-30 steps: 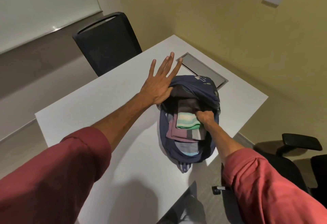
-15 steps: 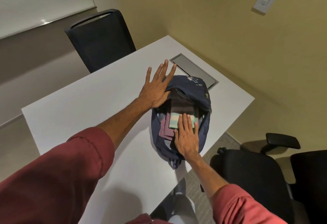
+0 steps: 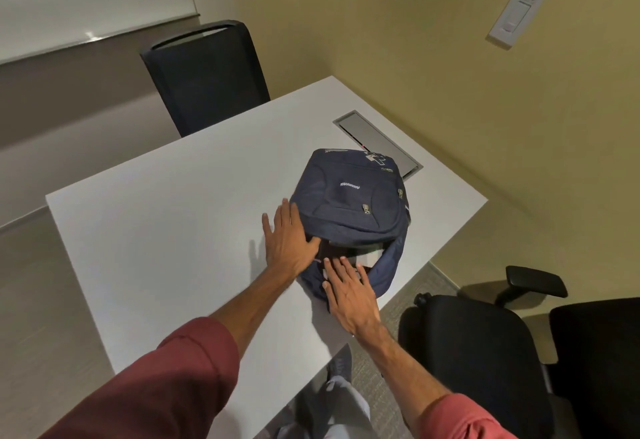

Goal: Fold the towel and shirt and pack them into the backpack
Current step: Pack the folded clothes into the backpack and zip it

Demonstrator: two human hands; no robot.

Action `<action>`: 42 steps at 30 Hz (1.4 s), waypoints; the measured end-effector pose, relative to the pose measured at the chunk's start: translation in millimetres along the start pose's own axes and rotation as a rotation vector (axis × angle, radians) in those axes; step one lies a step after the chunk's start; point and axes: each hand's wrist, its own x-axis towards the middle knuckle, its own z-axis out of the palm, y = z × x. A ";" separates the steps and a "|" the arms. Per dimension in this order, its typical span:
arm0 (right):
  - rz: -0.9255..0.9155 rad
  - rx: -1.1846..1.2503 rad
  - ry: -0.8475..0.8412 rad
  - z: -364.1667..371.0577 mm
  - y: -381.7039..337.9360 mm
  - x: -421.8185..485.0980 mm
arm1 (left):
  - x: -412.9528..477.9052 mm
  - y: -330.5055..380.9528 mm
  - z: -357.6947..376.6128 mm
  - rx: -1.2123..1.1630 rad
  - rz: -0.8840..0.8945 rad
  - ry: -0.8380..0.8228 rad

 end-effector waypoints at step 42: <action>-0.247 -0.120 -0.054 -52.9 -28.9 64.2 | -16.7 -94.8 22.0 0.377 0.240 -0.088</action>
